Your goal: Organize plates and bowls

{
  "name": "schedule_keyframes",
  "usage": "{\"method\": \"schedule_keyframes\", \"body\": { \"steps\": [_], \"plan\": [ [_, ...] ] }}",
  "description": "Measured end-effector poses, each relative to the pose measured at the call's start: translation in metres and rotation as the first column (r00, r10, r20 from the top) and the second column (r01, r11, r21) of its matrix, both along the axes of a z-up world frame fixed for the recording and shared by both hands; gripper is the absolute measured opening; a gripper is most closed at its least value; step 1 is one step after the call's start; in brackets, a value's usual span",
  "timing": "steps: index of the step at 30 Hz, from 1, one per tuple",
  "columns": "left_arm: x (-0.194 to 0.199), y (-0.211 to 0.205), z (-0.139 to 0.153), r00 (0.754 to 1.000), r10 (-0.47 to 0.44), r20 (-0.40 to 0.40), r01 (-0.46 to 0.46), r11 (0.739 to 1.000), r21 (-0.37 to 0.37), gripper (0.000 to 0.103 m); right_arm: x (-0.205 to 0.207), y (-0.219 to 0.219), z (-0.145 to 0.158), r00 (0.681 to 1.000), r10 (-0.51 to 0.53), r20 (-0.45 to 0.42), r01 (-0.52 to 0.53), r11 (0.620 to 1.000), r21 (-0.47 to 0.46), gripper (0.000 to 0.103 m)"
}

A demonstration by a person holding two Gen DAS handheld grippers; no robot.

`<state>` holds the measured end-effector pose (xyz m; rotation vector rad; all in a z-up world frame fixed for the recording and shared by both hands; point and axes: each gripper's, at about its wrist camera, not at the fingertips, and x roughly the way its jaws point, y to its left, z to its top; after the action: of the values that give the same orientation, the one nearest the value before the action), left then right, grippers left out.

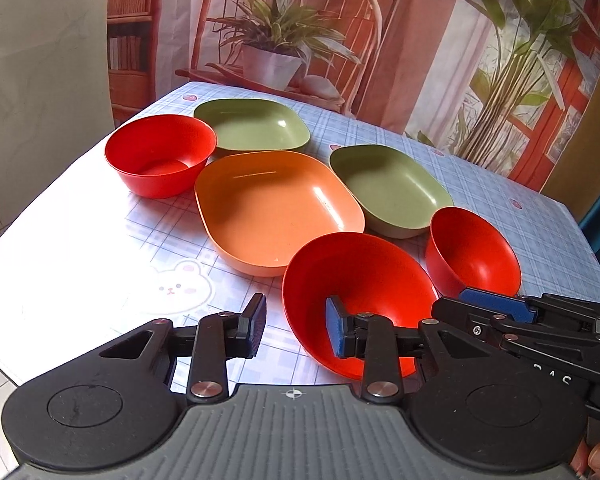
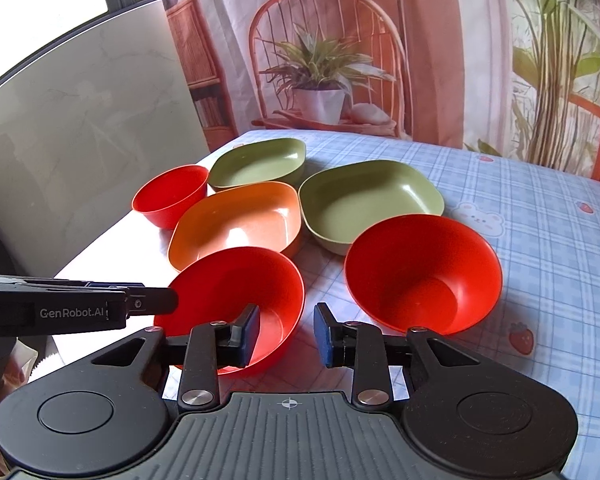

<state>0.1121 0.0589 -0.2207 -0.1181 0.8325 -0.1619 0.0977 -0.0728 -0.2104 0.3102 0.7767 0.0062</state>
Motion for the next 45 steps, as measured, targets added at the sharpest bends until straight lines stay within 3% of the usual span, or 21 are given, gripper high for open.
{"method": "schedule_keyframes", "body": {
  "steps": [6, 19, 34, 45],
  "plan": [
    [0.000, 0.002, -0.005, 1.000, 0.003, -0.020, -0.004, 1.000, -0.030, 0.024, 0.004, -0.003, -0.012, 0.999, -0.004, -0.032, 0.006, 0.999, 0.044, 0.028],
    [-0.004, -0.001, -0.007, 1.000, -0.004, -0.011, 0.003, 0.999, -0.046, 0.021, 0.004, 0.000, -0.019, 0.999, 0.011, -0.036, -0.009, 0.997, 0.074, 0.018],
    [-0.008, -0.020, 0.026, 0.994, -0.075, 0.080, 0.073, 0.997, 0.020, 0.021, -0.013, -0.012, 0.011, 0.996, -0.038, 0.079, 0.033, 0.997, 0.067, 0.017],
    [0.021, -0.051, 0.038, 0.984, -0.158, 0.085, 0.158, 0.987, 0.002, 0.021, -0.021, -0.057, 0.028, 0.979, -0.157, 0.133, 0.144, 0.984, 0.103, 0.017]
  ]
}}
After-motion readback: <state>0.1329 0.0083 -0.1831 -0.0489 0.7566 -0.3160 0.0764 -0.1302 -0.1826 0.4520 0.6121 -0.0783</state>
